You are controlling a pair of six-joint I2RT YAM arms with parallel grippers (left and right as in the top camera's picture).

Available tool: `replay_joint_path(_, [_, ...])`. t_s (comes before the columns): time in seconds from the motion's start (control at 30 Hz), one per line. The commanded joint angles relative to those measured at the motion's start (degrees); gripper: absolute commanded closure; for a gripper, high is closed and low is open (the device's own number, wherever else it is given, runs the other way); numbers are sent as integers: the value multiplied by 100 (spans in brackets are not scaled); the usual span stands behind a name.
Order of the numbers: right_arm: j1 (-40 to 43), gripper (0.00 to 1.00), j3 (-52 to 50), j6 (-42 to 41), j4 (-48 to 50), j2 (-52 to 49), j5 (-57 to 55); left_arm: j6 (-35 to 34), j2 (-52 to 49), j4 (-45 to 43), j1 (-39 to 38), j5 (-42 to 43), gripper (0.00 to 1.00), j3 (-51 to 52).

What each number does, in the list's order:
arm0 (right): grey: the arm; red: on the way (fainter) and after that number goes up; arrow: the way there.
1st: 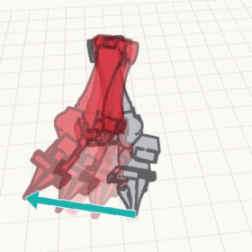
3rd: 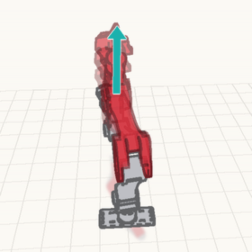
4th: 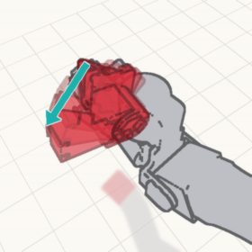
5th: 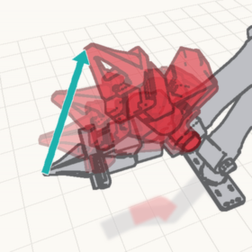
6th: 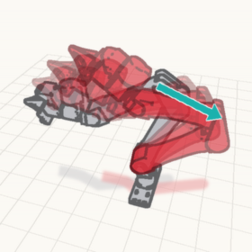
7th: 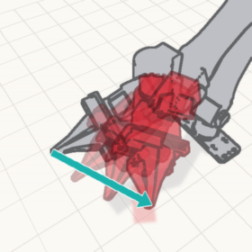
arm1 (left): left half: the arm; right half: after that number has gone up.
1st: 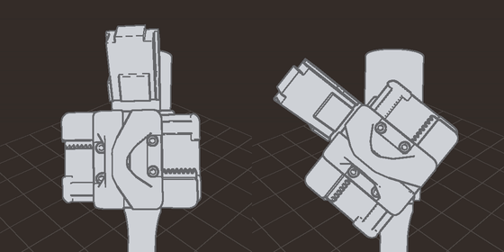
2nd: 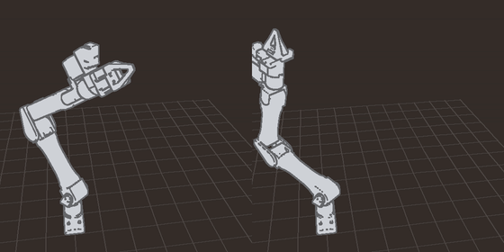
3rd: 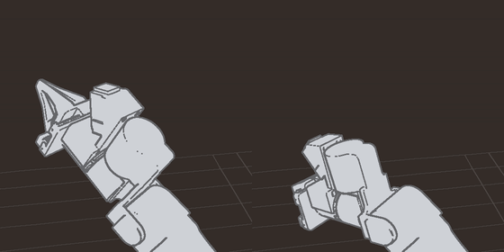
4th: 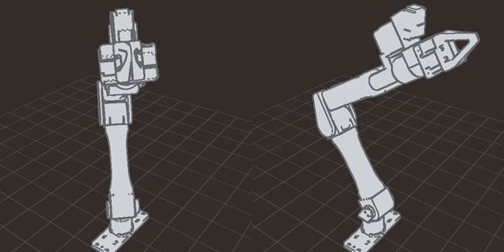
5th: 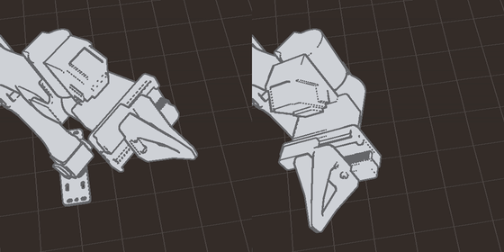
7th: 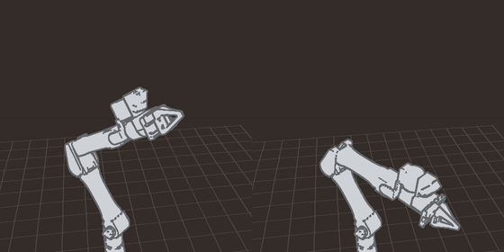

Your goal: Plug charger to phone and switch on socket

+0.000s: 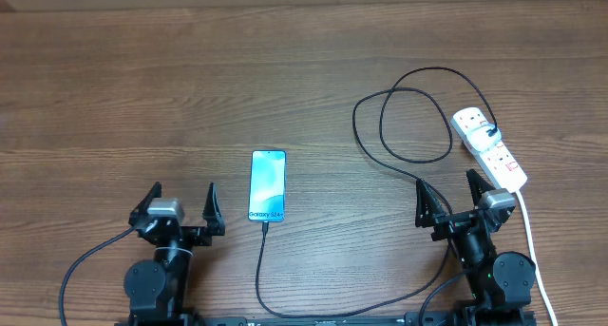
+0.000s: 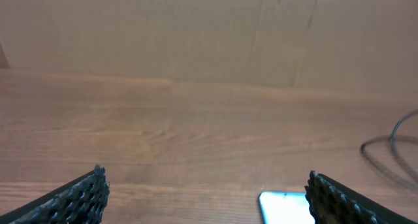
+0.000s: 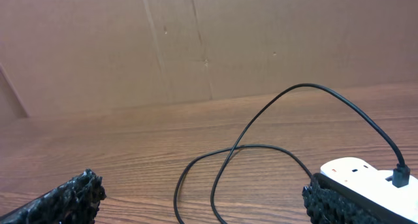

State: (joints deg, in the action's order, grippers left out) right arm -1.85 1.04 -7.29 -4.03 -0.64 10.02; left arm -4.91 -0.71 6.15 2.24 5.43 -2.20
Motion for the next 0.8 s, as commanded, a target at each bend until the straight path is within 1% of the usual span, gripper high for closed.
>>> replay_joint_path(0.0, [42, 0, -59, -11, 33, 48, -55, 850, 52, -203, -42, 59, 0, 190])
replay_joint_path(0.13, [42, 0, -59, -13, 35, 48, -57, 1353, 52, -199, -42, 59, 0, 190])
replay_joint_path(0.23, [42, 0, -59, -13, 33, 48, -57, 1506, 52, -197, -42, 52, 0, 190])
replay_joint_path(0.3, [42, 0, -59, -13, 35, 48, -57, 1438, 52, -199, -42, 61, 0, 190])
replay_joint_path(0.33, [42, 0, -59, -11, 33, 48, -55, 1093, 52, -208, -42, 59, 1, 190])
replay_joint_path(0.37, [42, 0, -59, -11, 35, 48, -57, 994, 52, -214, -39, 57, 1, 190])
replay_joint_path(0.77, [42, 0, -59, -13, 33, 48, -57, 1003, 52, -214, -33, 52, 0, 190])
